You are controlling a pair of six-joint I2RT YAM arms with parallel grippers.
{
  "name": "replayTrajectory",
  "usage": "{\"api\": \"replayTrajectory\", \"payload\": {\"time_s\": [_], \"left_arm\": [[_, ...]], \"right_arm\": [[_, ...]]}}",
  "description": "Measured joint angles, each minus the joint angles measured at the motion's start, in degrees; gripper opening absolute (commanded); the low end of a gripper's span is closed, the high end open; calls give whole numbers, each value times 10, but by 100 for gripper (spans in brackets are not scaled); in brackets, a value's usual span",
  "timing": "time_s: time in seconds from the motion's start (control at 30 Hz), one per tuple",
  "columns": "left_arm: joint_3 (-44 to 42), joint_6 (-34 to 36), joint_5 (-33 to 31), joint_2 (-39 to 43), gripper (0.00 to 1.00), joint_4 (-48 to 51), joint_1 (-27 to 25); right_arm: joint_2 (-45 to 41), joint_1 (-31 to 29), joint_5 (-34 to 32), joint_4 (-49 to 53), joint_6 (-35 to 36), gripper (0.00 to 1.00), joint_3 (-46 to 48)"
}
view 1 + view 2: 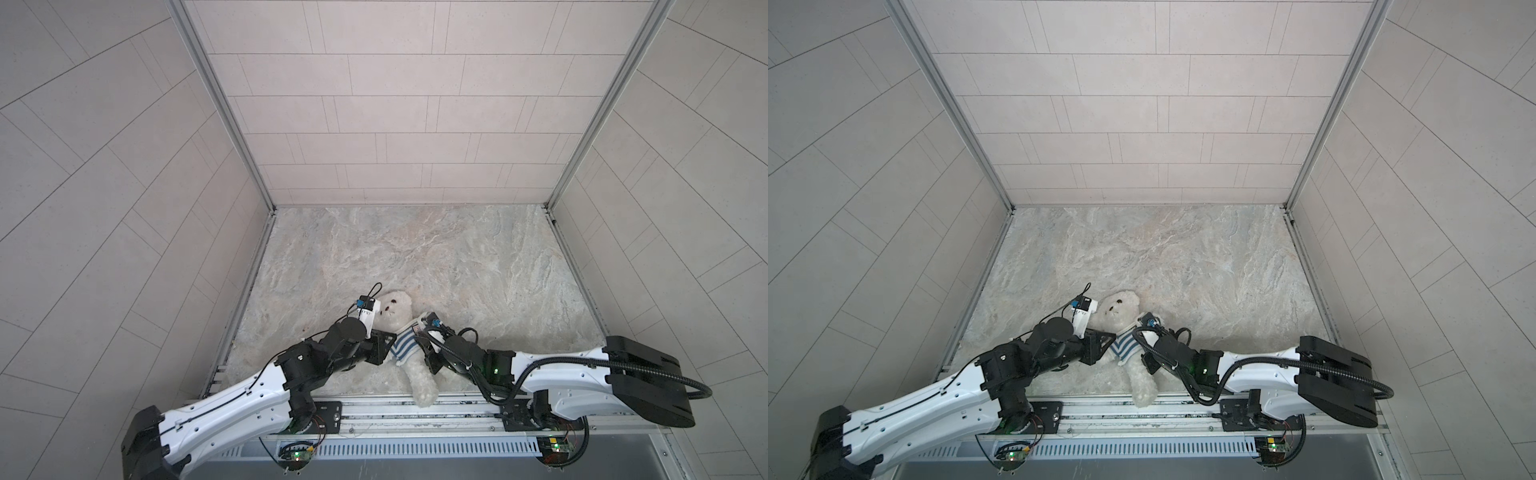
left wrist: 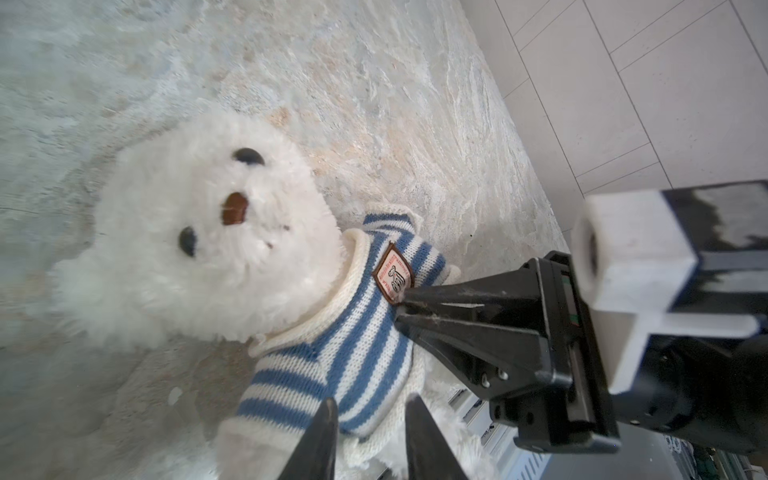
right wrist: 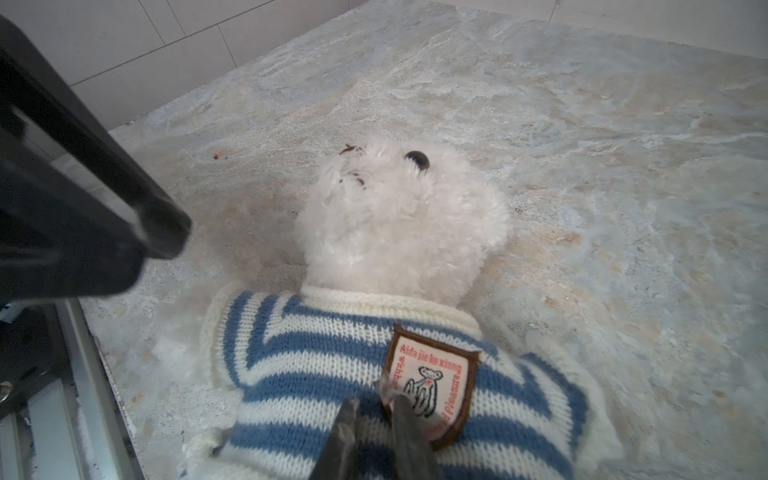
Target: Dress the teddy bear
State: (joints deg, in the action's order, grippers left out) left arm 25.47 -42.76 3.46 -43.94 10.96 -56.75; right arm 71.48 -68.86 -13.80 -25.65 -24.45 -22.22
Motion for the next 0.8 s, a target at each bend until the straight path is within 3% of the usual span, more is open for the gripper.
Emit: {"api": "replayTrajectory", "payload": {"time_s": [0.23,0.47,0.63,0.8], "left_arm": [[0,-2,12,-103,27,-68,-5],[1,10,12,-151,25,-78,-6],[0,18,7,-154,24,-75,-7],[-1,32,-6,-151,23,-63,-6]], "right_arm": [[-155,4,-30,69,-11,27,2],[-269,74,-71,174,-16,32,26],[-282,129,-71,225,-17,32,55],[-245,134,-47,221,-13,32,50]]}}
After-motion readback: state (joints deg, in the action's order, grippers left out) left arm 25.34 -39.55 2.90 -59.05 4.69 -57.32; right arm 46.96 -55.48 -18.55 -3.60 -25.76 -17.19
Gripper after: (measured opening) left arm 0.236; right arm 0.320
